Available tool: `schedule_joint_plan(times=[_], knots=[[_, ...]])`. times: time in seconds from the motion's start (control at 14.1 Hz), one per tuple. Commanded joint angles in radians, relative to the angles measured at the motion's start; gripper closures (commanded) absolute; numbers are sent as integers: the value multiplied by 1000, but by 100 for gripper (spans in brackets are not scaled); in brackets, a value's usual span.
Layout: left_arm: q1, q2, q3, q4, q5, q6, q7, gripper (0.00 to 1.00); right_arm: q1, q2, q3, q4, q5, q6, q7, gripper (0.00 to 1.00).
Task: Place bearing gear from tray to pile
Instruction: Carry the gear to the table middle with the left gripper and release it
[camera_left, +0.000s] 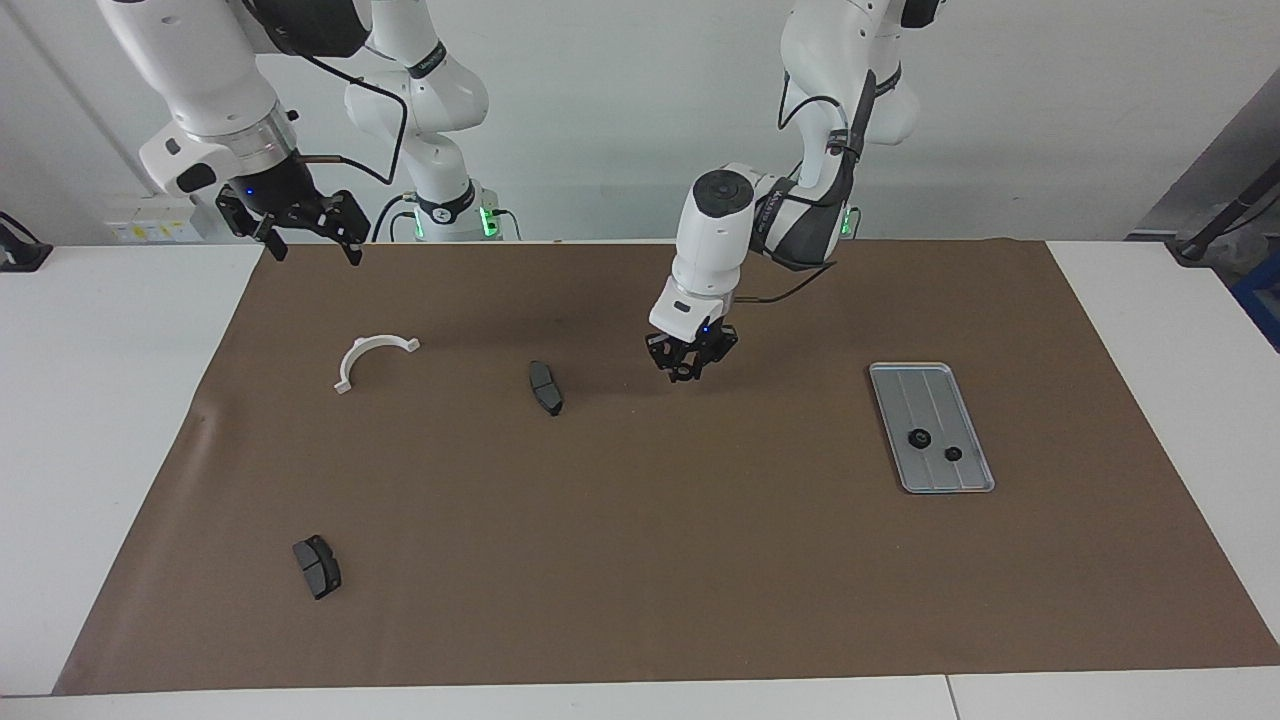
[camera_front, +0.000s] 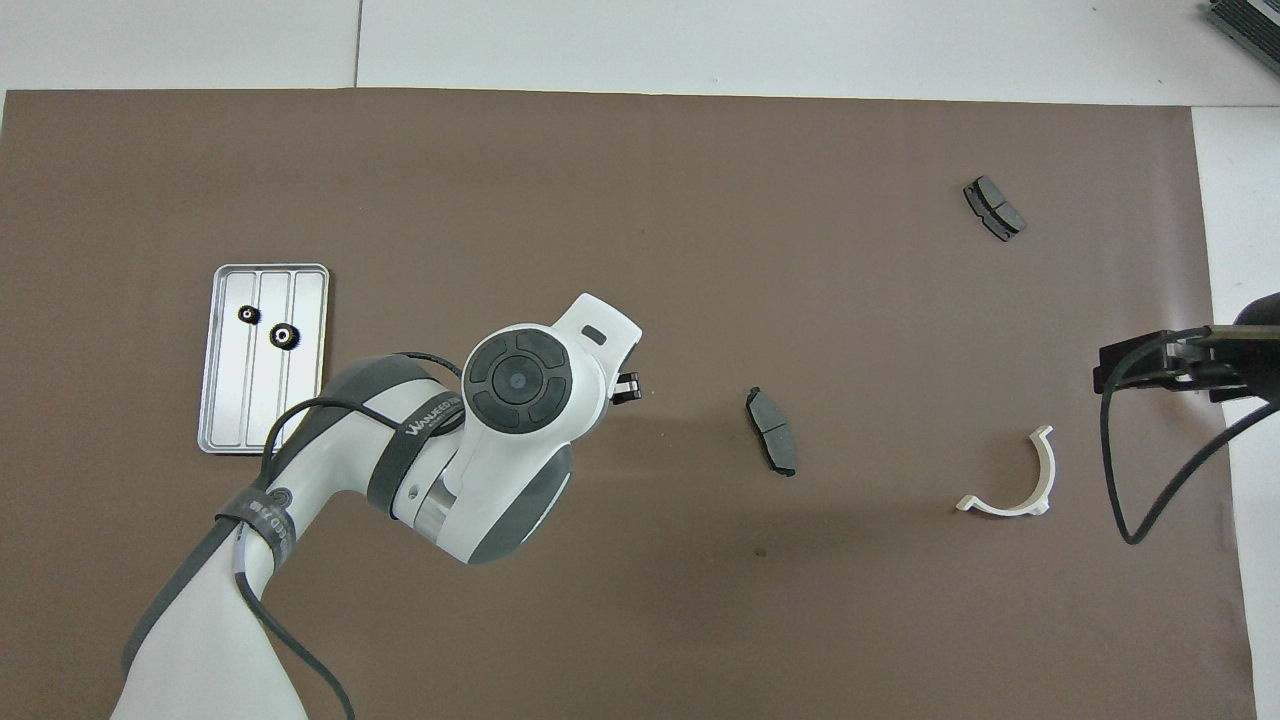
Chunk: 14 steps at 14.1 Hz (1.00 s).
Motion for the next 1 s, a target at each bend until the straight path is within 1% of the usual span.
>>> schedule_joint_plan(times=[0.0, 0.28, 0.43, 0.5, 0.57, 0.71, 0.85, 0.92], knots=[[-14, 40, 14, -7, -19, 49, -2, 75, -7, -34, 2, -41, 4, 26, -12, 0], [-14, 82, 14, -5, -19, 95, 0, 75, -7, -34, 3, -43, 4, 28, -12, 0], [-14, 88, 14, -5, -19, 111, -2, 74, -7, -35, 3, -47, 4, 28, -12, 0], [-14, 89, 14, -4, -19, 111, 0, 68, -7, -37, 2, -49, 4, 26, -12, 0], [-14, 89, 14, -2, -19, 111, -2, 55, -7, -37, 2, -49, 4, 26, -12, 0], [-14, 89, 14, 4, -19, 108, 0, 42, -7, -37, 2, -50, 4, 28, -12, 0], [-11, 90, 16, 14, -18, 97, 0, 35, -7, -37, 2, -50, 4, 28, -12, 0], [-9, 89, 16, 30, -18, 73, 0, 34, -7, -37, 3, -53, 4, 28, -12, 0]])
